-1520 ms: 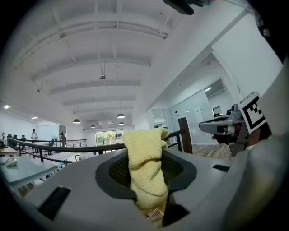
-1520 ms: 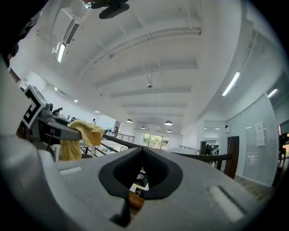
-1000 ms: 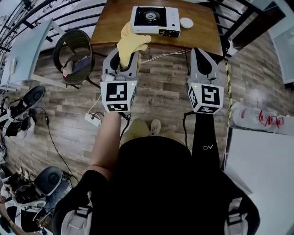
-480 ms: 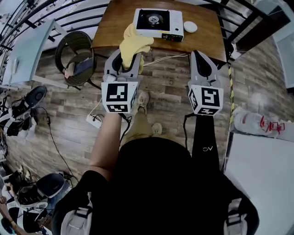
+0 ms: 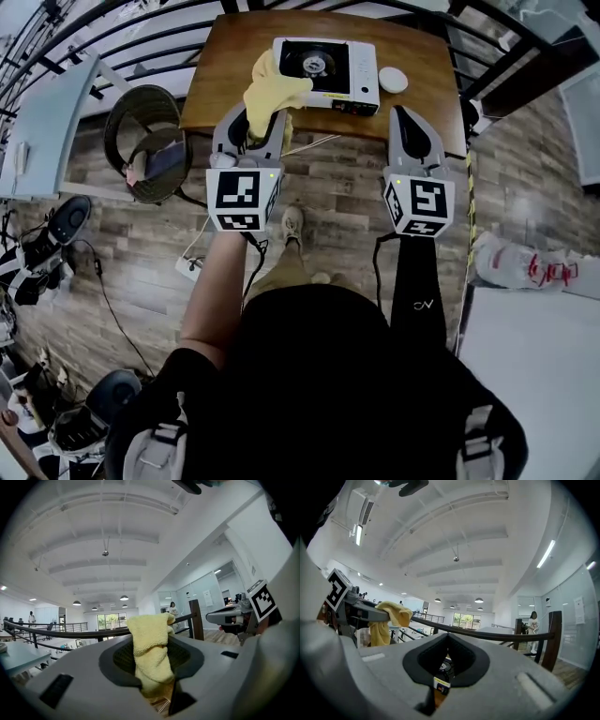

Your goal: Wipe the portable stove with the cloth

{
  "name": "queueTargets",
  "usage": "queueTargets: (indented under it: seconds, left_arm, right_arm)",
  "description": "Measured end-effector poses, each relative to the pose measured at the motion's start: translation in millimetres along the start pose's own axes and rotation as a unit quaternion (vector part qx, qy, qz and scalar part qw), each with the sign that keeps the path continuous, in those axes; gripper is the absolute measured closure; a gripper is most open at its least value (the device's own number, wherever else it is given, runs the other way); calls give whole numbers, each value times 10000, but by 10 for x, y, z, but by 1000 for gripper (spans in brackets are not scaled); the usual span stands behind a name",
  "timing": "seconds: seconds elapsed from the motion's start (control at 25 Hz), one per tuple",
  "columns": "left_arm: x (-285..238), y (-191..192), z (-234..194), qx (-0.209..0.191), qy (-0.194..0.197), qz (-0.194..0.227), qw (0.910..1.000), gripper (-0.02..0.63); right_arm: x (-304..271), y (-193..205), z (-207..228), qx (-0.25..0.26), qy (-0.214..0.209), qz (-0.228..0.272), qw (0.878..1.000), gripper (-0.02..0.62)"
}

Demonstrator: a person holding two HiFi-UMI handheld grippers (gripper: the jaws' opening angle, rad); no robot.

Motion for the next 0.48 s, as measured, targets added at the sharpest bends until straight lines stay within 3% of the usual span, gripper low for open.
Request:
queueTargets:
  seconds: [0.48]
  left_arm:
    - [-1149,32,-717,-36,301,68,9995,465]
  right_arm:
    - [-1272,50,246,-48,307,-68,9995,596]
Point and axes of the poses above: the fingertips, and each gripper's own axes: x backward along the fingers, z to its right, y out of its underside, the point moved 3 cm from there along x, backward along the fingers, and after that the axes turned 6 degrees about z, right-handed, at the moved point
